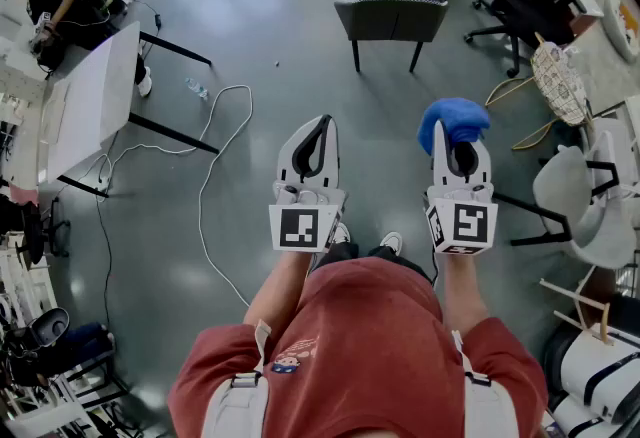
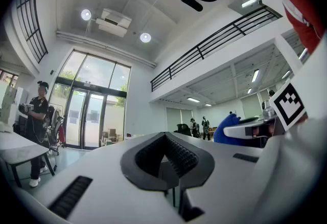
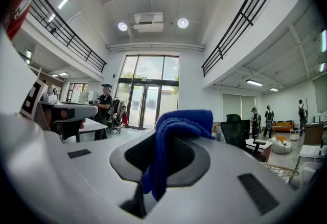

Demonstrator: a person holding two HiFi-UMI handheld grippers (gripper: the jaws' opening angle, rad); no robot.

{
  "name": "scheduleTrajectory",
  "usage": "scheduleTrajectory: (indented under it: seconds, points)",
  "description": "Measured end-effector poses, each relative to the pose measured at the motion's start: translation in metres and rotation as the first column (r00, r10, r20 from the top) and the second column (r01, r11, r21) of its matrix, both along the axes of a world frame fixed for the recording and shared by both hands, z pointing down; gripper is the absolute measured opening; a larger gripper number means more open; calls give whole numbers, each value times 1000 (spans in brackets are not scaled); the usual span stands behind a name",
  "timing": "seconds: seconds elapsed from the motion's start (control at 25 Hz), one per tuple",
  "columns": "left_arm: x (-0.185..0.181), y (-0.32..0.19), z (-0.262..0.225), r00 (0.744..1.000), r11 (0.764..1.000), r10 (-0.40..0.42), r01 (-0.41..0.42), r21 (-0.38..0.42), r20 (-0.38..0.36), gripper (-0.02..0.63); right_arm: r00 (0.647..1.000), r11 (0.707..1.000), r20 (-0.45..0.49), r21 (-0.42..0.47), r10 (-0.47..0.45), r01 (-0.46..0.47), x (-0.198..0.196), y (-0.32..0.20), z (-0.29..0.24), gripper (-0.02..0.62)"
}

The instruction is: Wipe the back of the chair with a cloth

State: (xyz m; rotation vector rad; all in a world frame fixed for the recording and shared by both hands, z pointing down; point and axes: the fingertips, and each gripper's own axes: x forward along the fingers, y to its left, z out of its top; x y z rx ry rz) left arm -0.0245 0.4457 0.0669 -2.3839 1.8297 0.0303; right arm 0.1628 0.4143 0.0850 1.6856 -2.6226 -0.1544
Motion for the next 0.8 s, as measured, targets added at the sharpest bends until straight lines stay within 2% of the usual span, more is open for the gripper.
scheduleTrajectory:
  seconds: [0.48, 0.6, 0.8]
  points:
    - [-18, -2, 1, 1000, 1000, -3, 3, -11, 11, 13, 1000, 1000, 1, -14, 1, -1, -21, -1, -2, 61]
    - [-28, -8, 0, 1000, 1000, -3, 3, 8, 12, 14, 1000, 1000, 4, -11, 3, -3, -30, -6, -4, 61]
    - [-50, -17, 5, 1000, 1000, -8, 8, -5, -10, 14, 1000, 1000, 1, -21, 5, -5, -51, -18, 0, 61]
